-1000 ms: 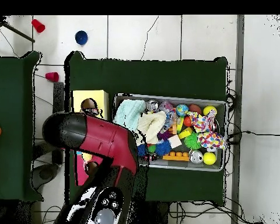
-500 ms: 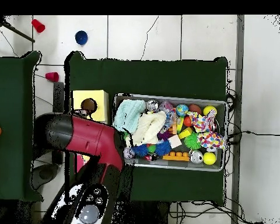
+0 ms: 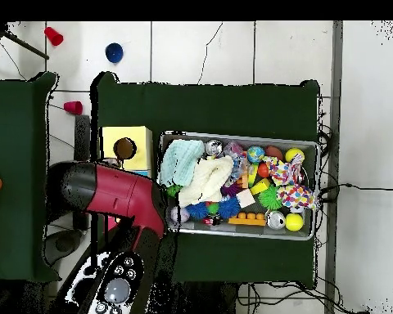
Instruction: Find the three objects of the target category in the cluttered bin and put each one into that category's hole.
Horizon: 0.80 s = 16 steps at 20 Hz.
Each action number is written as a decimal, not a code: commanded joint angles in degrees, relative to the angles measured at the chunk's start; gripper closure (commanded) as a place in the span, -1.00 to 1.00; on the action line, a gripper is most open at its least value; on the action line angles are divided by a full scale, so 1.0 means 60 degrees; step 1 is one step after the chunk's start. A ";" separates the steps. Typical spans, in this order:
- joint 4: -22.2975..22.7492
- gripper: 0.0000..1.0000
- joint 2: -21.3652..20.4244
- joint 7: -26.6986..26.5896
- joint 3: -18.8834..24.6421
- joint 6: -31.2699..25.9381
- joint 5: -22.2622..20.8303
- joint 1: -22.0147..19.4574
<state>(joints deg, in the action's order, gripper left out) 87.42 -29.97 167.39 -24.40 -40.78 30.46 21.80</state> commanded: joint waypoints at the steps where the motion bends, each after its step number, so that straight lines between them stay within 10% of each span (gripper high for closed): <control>1: 0.0808 -1.00 0.0770 0.2293 0.0646 0.1090 0.0577 -0.0114; 16: 0.1238 -1.00 0.0849 0.2155 0.0803 0.1415 0.1025 0.0043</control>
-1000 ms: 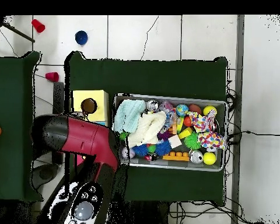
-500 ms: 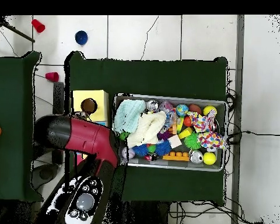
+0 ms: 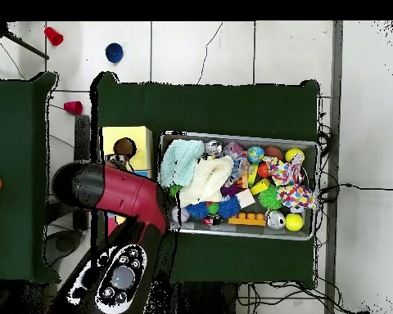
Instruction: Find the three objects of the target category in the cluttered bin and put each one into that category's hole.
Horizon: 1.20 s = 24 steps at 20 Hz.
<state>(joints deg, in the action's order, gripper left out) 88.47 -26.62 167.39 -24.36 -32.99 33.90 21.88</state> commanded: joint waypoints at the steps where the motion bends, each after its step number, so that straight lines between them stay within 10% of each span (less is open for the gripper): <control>1: 0.1125 -1.00 0.0231 0.2157 0.0784 0.0093 0.0485 0.0068; 24: 0.1558 -1.00 0.0279 0.2467 0.0558 0.0117 0.1084 0.0869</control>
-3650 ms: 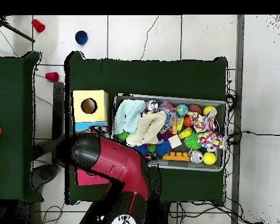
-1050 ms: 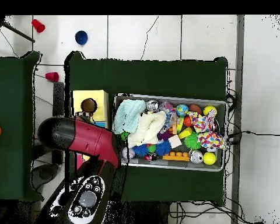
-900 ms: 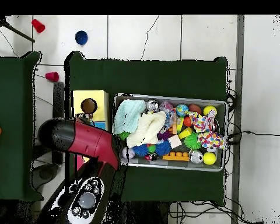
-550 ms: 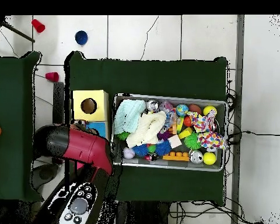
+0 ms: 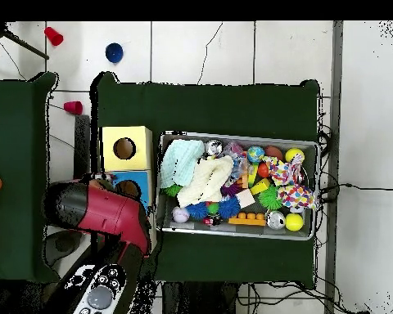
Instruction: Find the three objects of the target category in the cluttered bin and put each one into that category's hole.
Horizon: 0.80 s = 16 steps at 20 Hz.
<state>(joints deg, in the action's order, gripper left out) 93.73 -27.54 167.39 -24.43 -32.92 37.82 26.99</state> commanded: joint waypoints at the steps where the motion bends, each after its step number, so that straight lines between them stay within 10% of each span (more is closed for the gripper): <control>1: 0.0793 -1.00 0.0392 0.2315 0.0608 0.0206 0.0428 -0.0061; 16: 0.1712 -1.00 0.0090 0.2011 0.0950 0.1047 0.0789 0.0034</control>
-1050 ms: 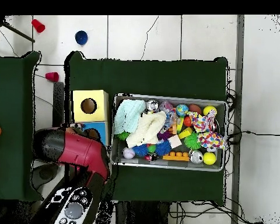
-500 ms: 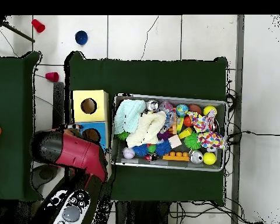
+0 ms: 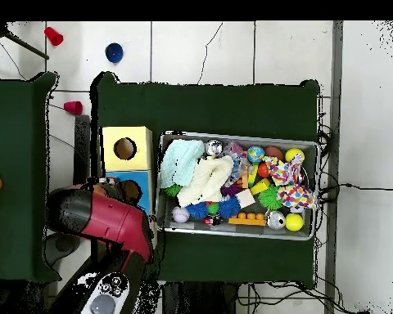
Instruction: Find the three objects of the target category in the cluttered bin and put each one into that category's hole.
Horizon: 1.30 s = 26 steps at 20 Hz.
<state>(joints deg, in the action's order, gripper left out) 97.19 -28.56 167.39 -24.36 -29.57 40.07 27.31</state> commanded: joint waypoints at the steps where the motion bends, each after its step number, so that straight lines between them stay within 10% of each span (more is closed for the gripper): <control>1: 0.1217 -1.00 0.0229 0.1956 0.1015 0.0605 0.0461 -0.0053; 26: 0.2811 -1.00 -0.1110 0.1041 0.2110 0.2183 0.0538 -0.0917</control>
<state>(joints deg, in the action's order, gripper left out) 107.42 -34.28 167.39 -19.40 -18.96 42.16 24.32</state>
